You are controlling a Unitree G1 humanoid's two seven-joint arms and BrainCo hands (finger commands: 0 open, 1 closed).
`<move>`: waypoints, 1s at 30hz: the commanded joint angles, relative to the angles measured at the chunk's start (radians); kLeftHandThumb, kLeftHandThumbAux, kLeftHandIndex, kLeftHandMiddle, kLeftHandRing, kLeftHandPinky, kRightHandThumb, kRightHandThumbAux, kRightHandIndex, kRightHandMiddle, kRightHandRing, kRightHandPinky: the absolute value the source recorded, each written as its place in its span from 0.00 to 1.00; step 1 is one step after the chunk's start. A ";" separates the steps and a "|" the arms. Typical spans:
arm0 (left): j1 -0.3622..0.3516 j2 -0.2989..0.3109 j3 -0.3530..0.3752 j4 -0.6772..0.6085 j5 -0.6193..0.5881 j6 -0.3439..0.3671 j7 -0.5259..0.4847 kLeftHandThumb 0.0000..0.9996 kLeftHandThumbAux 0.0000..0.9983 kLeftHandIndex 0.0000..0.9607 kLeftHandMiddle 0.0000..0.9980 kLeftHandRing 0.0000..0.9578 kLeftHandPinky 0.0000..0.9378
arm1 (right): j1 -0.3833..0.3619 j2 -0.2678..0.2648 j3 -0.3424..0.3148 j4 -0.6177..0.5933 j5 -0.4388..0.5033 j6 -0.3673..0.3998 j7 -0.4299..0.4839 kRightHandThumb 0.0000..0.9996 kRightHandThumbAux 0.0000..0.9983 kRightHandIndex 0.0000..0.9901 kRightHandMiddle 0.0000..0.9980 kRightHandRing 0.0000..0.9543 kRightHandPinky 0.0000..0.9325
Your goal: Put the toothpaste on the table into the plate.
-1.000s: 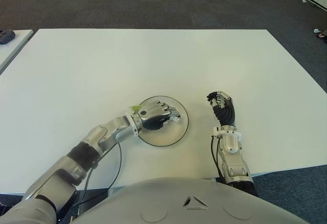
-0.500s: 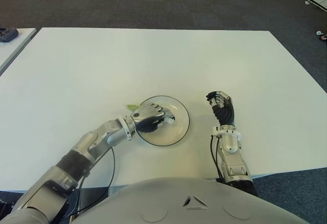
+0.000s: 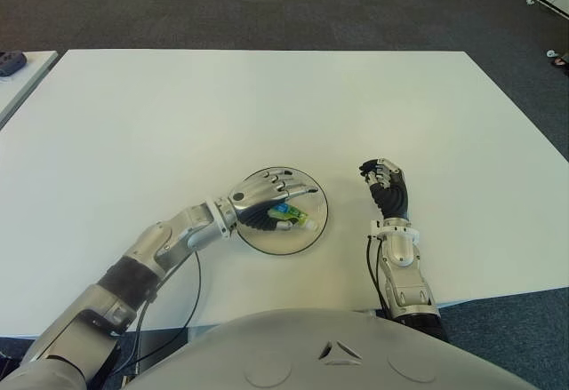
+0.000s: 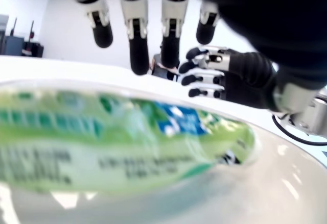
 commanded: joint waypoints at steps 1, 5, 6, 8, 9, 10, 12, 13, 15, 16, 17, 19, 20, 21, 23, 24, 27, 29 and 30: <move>-0.017 -0.001 0.006 0.018 0.070 0.021 0.083 0.23 0.30 0.00 0.00 0.00 0.00 | -0.014 -0.001 -0.002 0.011 -0.002 0.006 0.001 0.71 0.73 0.42 0.46 0.46 0.46; -0.024 -0.004 0.005 0.026 0.099 0.035 0.135 0.23 0.26 0.00 0.00 0.00 0.00 | -0.015 -0.002 -0.002 0.011 -0.001 0.006 0.003 0.71 0.73 0.42 0.46 0.46 0.46; -0.026 -0.005 0.005 0.029 0.103 0.037 0.145 0.23 0.25 0.00 0.00 0.00 0.00 | -0.015 -0.002 -0.002 0.011 -0.001 0.006 0.003 0.71 0.73 0.42 0.47 0.46 0.46; -0.028 -0.007 0.004 0.033 0.109 0.040 0.165 0.24 0.24 0.00 0.00 0.00 0.00 | -0.016 -0.002 -0.002 0.012 0.000 0.005 0.003 0.71 0.73 0.42 0.47 0.46 0.47; -0.031 -0.009 0.006 0.038 0.110 0.038 0.183 0.24 0.24 0.00 0.00 0.00 0.00 | -0.016 -0.002 -0.002 0.012 0.000 0.004 0.004 0.71 0.73 0.42 0.47 0.46 0.47; -0.034 -0.011 0.008 0.043 0.111 0.036 0.197 0.24 0.24 0.00 0.00 0.00 0.00 | -0.016 -0.003 -0.003 0.012 0.000 0.003 0.005 0.71 0.73 0.42 0.47 0.46 0.47; -0.041 -0.015 0.011 0.054 0.106 0.029 0.228 0.26 0.23 0.00 0.00 0.00 0.00 | -0.017 -0.003 -0.003 0.012 0.001 0.003 0.005 0.71 0.73 0.42 0.47 0.46 0.46; -0.046 -0.017 0.013 0.061 0.100 0.025 0.240 0.26 0.23 0.00 0.00 0.00 0.00 | -0.017 -0.003 -0.003 0.011 0.002 0.004 0.006 0.71 0.73 0.42 0.47 0.46 0.46; -0.052 -0.018 0.013 0.070 0.095 0.022 0.254 0.28 0.22 0.00 0.00 0.00 0.00 | -0.018 -0.002 -0.004 0.011 0.003 0.007 0.006 0.71 0.73 0.42 0.47 0.46 0.46; -0.057 -0.020 0.015 0.077 0.089 0.020 0.260 0.28 0.22 0.00 0.00 0.00 0.00 | -0.018 -0.002 -0.004 0.011 0.003 0.008 0.007 0.71 0.73 0.42 0.47 0.46 0.47; -0.062 -0.022 0.020 0.085 0.078 0.016 0.265 0.29 0.22 0.00 0.00 0.00 0.00 | -0.018 -0.002 -0.004 0.011 0.004 0.009 0.007 0.71 0.73 0.42 0.47 0.46 0.47; -0.070 -0.026 0.030 0.097 0.055 0.009 0.272 0.30 0.22 0.00 0.00 0.00 0.00 | -0.019 -0.002 -0.005 0.010 0.005 0.010 0.009 0.71 0.73 0.42 0.47 0.46 0.47; -0.072 -0.028 0.034 0.101 0.046 0.006 0.274 0.30 0.22 0.00 0.00 0.00 0.00 | -0.019 -0.002 -0.005 0.010 0.005 0.010 0.010 0.71 0.73 0.42 0.47 0.46 0.47; -0.073 -0.031 0.043 0.105 0.028 0.001 0.274 0.31 0.21 0.00 0.00 0.00 0.00 | -0.019 -0.002 -0.005 0.011 0.006 0.009 0.011 0.71 0.73 0.42 0.47 0.46 0.47; -0.073 -0.036 0.055 0.110 0.000 -0.006 0.271 0.31 0.21 0.00 0.00 0.00 0.00 | -0.019 -0.003 -0.006 0.010 0.007 0.008 0.012 0.71 0.73 0.42 0.47 0.46 0.47; -0.073 -0.038 0.060 0.111 -0.010 -0.008 0.268 0.31 0.21 0.00 0.00 0.00 0.00 | -0.020 -0.003 -0.007 0.011 0.007 0.008 0.012 0.71 0.73 0.42 0.47 0.46 0.47; -0.056 -0.059 0.103 0.105 -0.108 -0.010 0.246 0.30 0.25 0.00 0.00 0.00 0.01 | -0.021 -0.002 -0.008 0.010 0.007 0.008 0.011 0.71 0.73 0.42 0.47 0.47 0.47; -0.049 -0.071 0.118 0.107 -0.149 -0.008 0.239 0.30 0.28 0.00 0.00 0.00 0.02 | -0.022 -0.002 -0.010 0.011 0.007 0.008 0.012 0.71 0.73 0.42 0.47 0.47 0.47; -0.046 -0.076 0.121 0.108 -0.161 -0.008 0.236 0.28 0.31 0.00 0.00 0.00 0.04 | -0.022 -0.002 -0.011 0.012 0.008 0.007 0.013 0.71 0.73 0.42 0.47 0.47 0.47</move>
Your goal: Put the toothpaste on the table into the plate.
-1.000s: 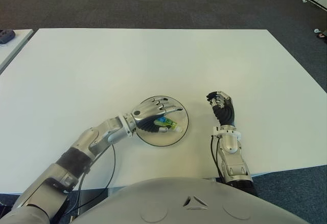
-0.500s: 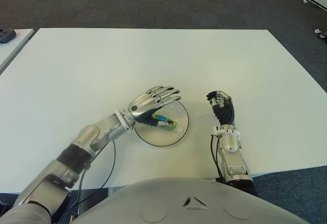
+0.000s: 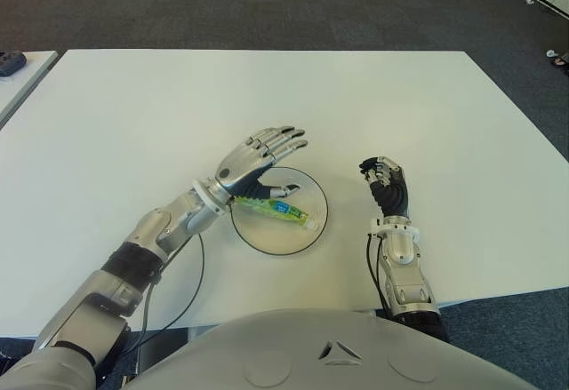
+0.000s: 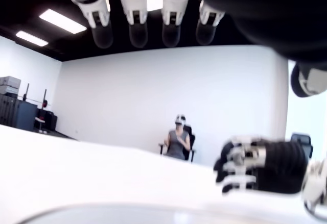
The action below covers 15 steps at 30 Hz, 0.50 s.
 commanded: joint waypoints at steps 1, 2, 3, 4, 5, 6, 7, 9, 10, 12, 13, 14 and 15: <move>0.025 -0.046 0.055 0.021 -0.139 0.004 -0.032 0.28 0.32 0.00 0.00 0.00 0.04 | -0.012 -0.002 -0.005 0.012 0.006 0.007 0.006 0.71 0.73 0.42 0.47 0.47 0.47; 0.038 -0.081 0.083 0.034 -0.201 0.011 -0.020 0.26 0.39 0.00 0.00 0.00 0.08 | -0.013 -0.002 -0.005 0.011 0.006 0.007 0.007 0.71 0.73 0.42 0.47 0.47 0.47; 0.047 -0.104 0.103 0.042 -0.243 0.017 -0.013 0.23 0.46 0.01 0.02 0.03 0.12 | -0.014 -0.002 -0.006 0.011 0.006 0.008 0.007 0.71 0.73 0.42 0.47 0.47 0.48; 0.052 -0.119 0.115 0.047 -0.268 0.020 -0.010 0.22 0.51 0.01 0.03 0.05 0.15 | -0.014 -0.002 -0.006 0.011 0.006 0.008 0.008 0.71 0.73 0.42 0.47 0.47 0.48; 0.052 -0.140 0.137 0.075 -0.299 0.020 0.004 0.21 0.53 0.01 0.03 0.06 0.16 | -0.015 -0.003 -0.007 0.011 0.006 0.008 0.008 0.71 0.73 0.42 0.47 0.47 0.48; 0.056 -0.169 0.163 0.093 -0.337 0.024 0.022 0.19 0.60 0.06 0.07 0.10 0.20 | -0.015 -0.003 -0.007 0.011 0.005 0.009 0.007 0.71 0.73 0.42 0.47 0.47 0.48; 0.058 -0.192 0.183 0.106 -0.363 0.026 0.032 0.16 0.67 0.11 0.12 0.14 0.22 | -0.015 -0.003 -0.007 0.011 0.005 0.009 0.007 0.71 0.73 0.42 0.47 0.48 0.48; 0.063 -0.222 0.210 0.116 -0.392 0.029 0.041 0.14 0.74 0.15 0.16 0.17 0.23 | -0.017 -0.003 -0.008 0.011 0.005 0.010 0.008 0.71 0.73 0.42 0.48 0.48 0.48; 0.067 -0.240 0.232 0.120 -0.417 0.035 0.047 0.14 0.77 0.17 0.17 0.19 0.24 | -0.017 -0.004 -0.008 0.011 0.004 0.010 0.008 0.71 0.73 0.42 0.48 0.48 0.48; 0.078 -0.267 0.271 0.127 -0.468 0.046 0.047 0.13 0.85 0.21 0.25 0.24 0.26 | -0.018 -0.005 -0.009 0.011 0.003 0.010 0.009 0.71 0.73 0.42 0.48 0.48 0.49; 0.083 -0.276 0.286 0.130 -0.488 0.050 0.042 0.12 0.87 0.22 0.27 0.26 0.27 | -0.019 -0.006 -0.009 0.011 0.003 0.010 0.010 0.71 0.73 0.42 0.48 0.48 0.48; 0.095 -0.281 0.303 0.126 -0.518 0.060 0.024 0.10 0.89 0.23 0.31 0.29 0.28 | -0.020 -0.007 -0.009 0.012 0.003 0.009 0.011 0.71 0.73 0.42 0.48 0.48 0.48; 0.103 -0.285 0.314 0.122 -0.537 0.067 0.010 0.07 0.90 0.24 0.33 0.30 0.28 | -0.021 -0.007 -0.009 0.012 0.004 0.009 0.012 0.71 0.73 0.42 0.48 0.48 0.48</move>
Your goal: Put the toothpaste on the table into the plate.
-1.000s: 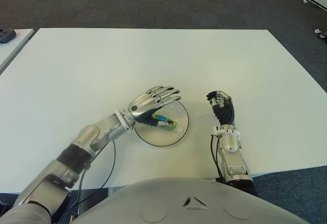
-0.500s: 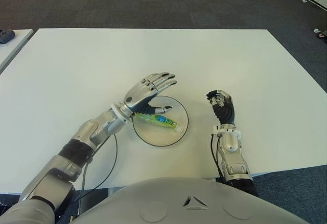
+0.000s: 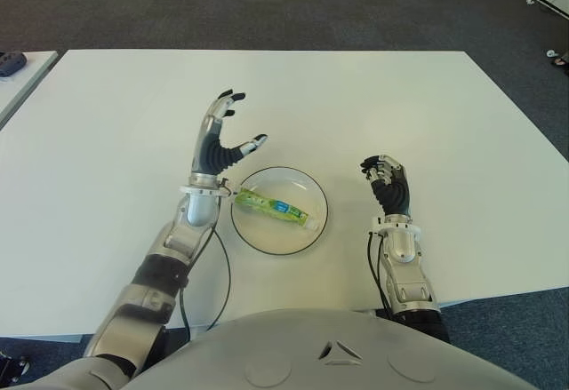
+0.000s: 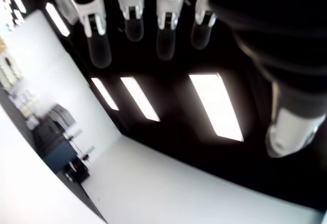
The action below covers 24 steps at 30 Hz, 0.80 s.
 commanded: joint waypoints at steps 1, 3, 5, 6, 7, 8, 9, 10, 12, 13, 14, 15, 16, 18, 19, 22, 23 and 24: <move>0.038 -0.030 0.072 0.010 -0.103 0.041 -0.038 0.05 0.91 0.25 0.35 0.32 0.28 | -0.012 -0.006 -0.003 0.012 0.004 0.009 0.009 0.71 0.73 0.42 0.48 0.48 0.48; 0.052 -0.040 0.090 -0.004 -0.140 0.065 -0.065 0.03 0.90 0.26 0.36 0.33 0.29 | -0.013 -0.007 -0.003 0.012 0.003 0.009 0.009 0.71 0.73 0.42 0.48 0.48 0.48; 0.063 -0.052 0.105 -0.019 -0.169 0.088 -0.086 0.01 0.89 0.27 0.37 0.34 0.32 | -0.014 -0.006 -0.004 0.012 0.002 0.008 0.009 0.71 0.73 0.42 0.48 0.48 0.48; 0.067 -0.057 0.111 -0.025 -0.178 0.097 -0.093 0.01 0.88 0.29 0.38 0.36 0.35 | -0.015 -0.006 -0.005 0.012 0.002 0.008 0.009 0.71 0.73 0.42 0.48 0.48 0.48; 0.073 -0.064 0.120 -0.029 -0.194 0.106 -0.100 0.01 0.88 0.29 0.38 0.36 0.36 | -0.015 -0.006 -0.005 0.012 0.002 0.005 0.008 0.71 0.73 0.42 0.48 0.48 0.48; 0.077 -0.069 0.128 -0.032 -0.203 0.113 -0.106 0.00 0.88 0.32 0.39 0.38 0.39 | -0.016 -0.006 -0.005 0.012 0.003 0.004 0.007 0.71 0.73 0.42 0.49 0.48 0.48; 0.081 -0.075 0.138 -0.029 -0.217 0.116 -0.112 0.00 0.88 0.34 0.40 0.39 0.41 | -0.017 -0.006 -0.006 0.014 0.003 0.000 0.006 0.71 0.73 0.43 0.49 0.48 0.48; 0.084 -0.079 0.145 -0.027 -0.226 0.119 -0.117 0.00 0.88 0.36 0.41 0.40 0.42 | -0.018 -0.006 -0.007 0.015 0.004 -0.003 0.006 0.71 0.73 0.43 0.49 0.48 0.48; 0.084 -0.086 0.159 -0.019 -0.240 0.121 -0.126 0.00 0.90 0.43 0.44 0.43 0.46 | -0.019 -0.005 -0.008 0.016 0.006 -0.006 0.006 0.71 0.73 0.43 0.49 0.48 0.49; 0.084 -0.090 0.167 -0.014 -0.248 0.121 -0.130 0.00 0.90 0.44 0.45 0.44 0.47 | -0.020 -0.005 -0.008 0.017 0.006 -0.008 0.005 0.71 0.73 0.43 0.49 0.49 0.49; 0.084 -0.094 0.173 -0.010 -0.253 0.121 -0.133 0.25 0.84 0.44 0.46 0.46 0.49 | -0.021 -0.005 -0.009 0.019 0.007 -0.010 0.005 0.71 0.73 0.43 0.49 0.49 0.49; 0.084 -0.097 0.180 -0.004 -0.261 0.120 -0.137 0.40 0.80 0.44 0.47 0.47 0.50 | -0.021 -0.004 -0.009 0.020 0.008 -0.012 0.004 0.71 0.73 0.43 0.49 0.49 0.49; 0.084 -0.099 0.184 -0.001 -0.265 0.119 -0.141 0.46 0.78 0.44 0.47 0.47 0.50 | -0.022 -0.004 -0.010 0.021 0.008 -0.013 0.004 0.71 0.73 0.43 0.49 0.49 0.49; 0.083 -0.101 0.196 0.019 -0.278 0.107 -0.154 0.60 0.75 0.44 0.49 0.50 0.51 | -0.024 -0.002 -0.011 0.024 0.011 -0.017 0.004 0.71 0.73 0.43 0.49 0.49 0.49; 0.081 -0.100 0.203 0.036 -0.284 0.097 -0.162 0.61 0.74 0.44 0.50 0.51 0.51 | -0.024 -0.001 -0.012 0.026 0.012 -0.019 0.004 0.71 0.73 0.43 0.49 0.49 0.49; 0.075 -0.102 0.214 0.060 -0.292 0.085 -0.177 0.67 0.73 0.45 0.53 0.56 0.53 | -0.026 0.001 -0.015 0.029 0.018 -0.023 0.005 0.71 0.73 0.43 0.49 0.49 0.49; 0.072 -0.103 0.217 0.066 -0.294 0.082 -0.183 0.68 0.73 0.45 0.54 0.56 0.53 | -0.026 0.002 -0.016 0.030 0.019 -0.024 0.005 0.71 0.73 0.43 0.49 0.49 0.49; 0.070 -0.104 0.219 0.072 -0.296 0.079 -0.187 0.68 0.72 0.45 0.54 0.57 0.54 | -0.027 0.002 -0.018 0.031 0.021 -0.024 0.006 0.71 0.73 0.43 0.49 0.49 0.49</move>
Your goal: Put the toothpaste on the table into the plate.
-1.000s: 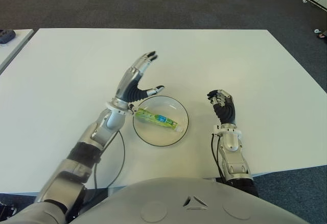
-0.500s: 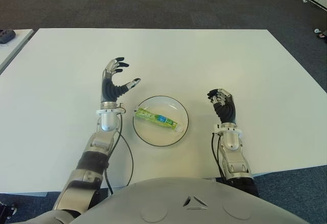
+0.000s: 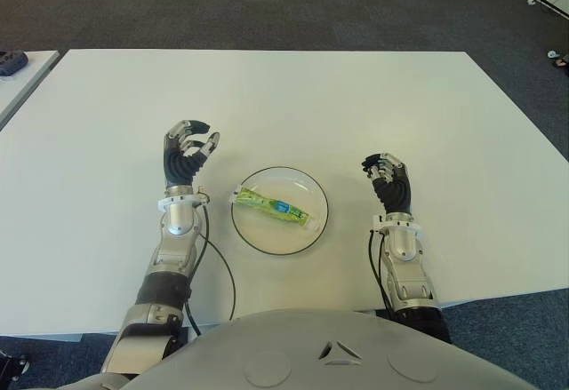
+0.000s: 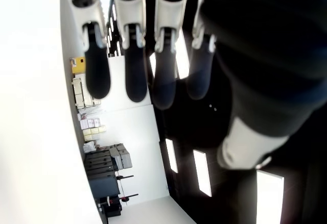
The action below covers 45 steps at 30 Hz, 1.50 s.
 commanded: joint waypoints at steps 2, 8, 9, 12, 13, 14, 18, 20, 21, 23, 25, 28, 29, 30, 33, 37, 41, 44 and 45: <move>-0.015 -0.008 0.025 0.060 -0.028 -0.017 -0.044 0.69 0.72 0.45 0.55 0.57 0.54 | -0.015 0.005 -0.006 0.019 0.018 -0.012 0.003 0.71 0.73 0.43 0.49 0.49 0.49; -0.012 -0.010 0.035 0.078 -0.044 -0.017 -0.084 0.69 0.72 0.45 0.57 0.59 0.56 | -0.022 0.014 -0.014 0.030 0.030 -0.026 -0.007 0.71 0.73 0.43 0.47 0.47 0.47; -0.010 -0.010 0.035 0.077 -0.045 -0.017 -0.090 0.69 0.72 0.45 0.58 0.59 0.57 | -0.023 0.015 -0.016 0.032 0.032 -0.030 -0.009 0.71 0.73 0.43 0.47 0.47 0.47; -0.004 -0.012 0.035 0.075 -0.050 -0.013 -0.108 0.69 0.72 0.45 0.58 0.58 0.56 | -0.029 0.020 -0.020 0.045 0.040 -0.046 -0.015 0.71 0.73 0.43 0.47 0.47 0.48; 0.000 -0.011 0.033 0.076 -0.047 -0.015 -0.114 0.69 0.72 0.45 0.58 0.58 0.56 | -0.031 0.022 -0.022 0.049 0.043 -0.054 -0.018 0.71 0.73 0.43 0.47 0.47 0.48; 0.002 -0.011 0.032 0.078 -0.045 -0.017 -0.117 0.69 0.72 0.45 0.57 0.57 0.56 | -0.033 0.023 -0.023 0.053 0.044 -0.060 -0.020 0.71 0.73 0.43 0.47 0.47 0.48; 0.011 -0.008 0.025 0.087 -0.023 -0.019 -0.119 0.69 0.72 0.45 0.57 0.56 0.55 | -0.040 0.028 -0.028 0.066 0.050 -0.079 -0.026 0.71 0.73 0.43 0.48 0.48 0.49; 0.018 -0.005 0.017 0.093 -0.006 -0.011 -0.117 0.69 0.72 0.45 0.57 0.56 0.54 | -0.042 0.032 -0.028 0.070 0.051 -0.082 -0.027 0.71 0.73 0.43 0.48 0.49 0.49; 0.020 -0.004 0.015 0.094 0.000 -0.007 -0.115 0.69 0.72 0.45 0.57 0.56 0.53 | -0.044 0.033 -0.028 0.071 0.051 -0.083 -0.027 0.70 0.73 0.43 0.49 0.49 0.49; 0.025 -0.004 0.008 0.093 0.018 0.008 -0.108 0.69 0.72 0.45 0.56 0.55 0.52 | -0.047 0.034 -0.027 0.073 0.049 -0.082 -0.024 0.70 0.73 0.43 0.49 0.49 0.49; 0.027 -0.005 0.005 0.092 0.025 0.025 -0.107 0.69 0.72 0.45 0.56 0.54 0.52 | -0.050 0.034 -0.025 0.073 0.048 -0.079 -0.022 0.70 0.73 0.43 0.49 0.49 0.49; 0.027 -0.011 0.004 0.090 0.025 0.049 -0.111 0.69 0.72 0.45 0.55 0.54 0.52 | -0.052 0.033 -0.024 0.072 0.048 -0.076 -0.018 0.71 0.73 0.43 0.48 0.49 0.49; 0.027 -0.014 0.003 0.091 0.023 0.061 -0.113 0.69 0.72 0.45 0.55 0.54 0.52 | -0.052 0.032 -0.024 0.070 0.048 -0.073 -0.016 0.71 0.73 0.43 0.48 0.49 0.49; 0.026 -0.015 0.002 0.091 0.022 0.070 -0.114 0.70 0.72 0.45 0.55 0.54 0.51 | -0.053 0.032 -0.023 0.069 0.048 -0.071 -0.015 0.71 0.73 0.43 0.48 0.49 0.49; 0.016 -0.019 0.000 0.117 0.027 0.070 -0.107 0.70 0.72 0.45 0.55 0.54 0.52 | -0.053 0.034 -0.021 0.063 0.045 -0.064 -0.014 0.71 0.73 0.43 0.49 0.49 0.49; 0.013 -0.016 -0.004 0.125 0.030 0.066 -0.116 0.70 0.72 0.45 0.54 0.54 0.52 | -0.053 0.034 -0.020 0.059 0.041 -0.057 -0.013 0.71 0.73 0.43 0.49 0.49 0.50; 0.009 -0.010 -0.010 0.139 0.039 0.063 -0.121 0.70 0.72 0.45 0.54 0.53 0.52 | -0.053 0.034 -0.018 0.058 0.039 -0.053 -0.012 0.71 0.73 0.43 0.50 0.50 0.50; 0.008 0.000 -0.019 0.145 0.055 0.071 -0.123 0.70 0.72 0.45 0.53 0.53 0.52 | -0.054 0.033 -0.016 0.055 0.037 -0.046 -0.009 0.71 0.73 0.43 0.50 0.50 0.50; 0.008 0.001 -0.021 0.146 0.059 0.071 -0.121 0.70 0.72 0.45 0.53 0.53 0.52 | -0.054 0.033 -0.016 0.055 0.037 -0.044 -0.008 0.71 0.73 0.43 0.50 0.50 0.50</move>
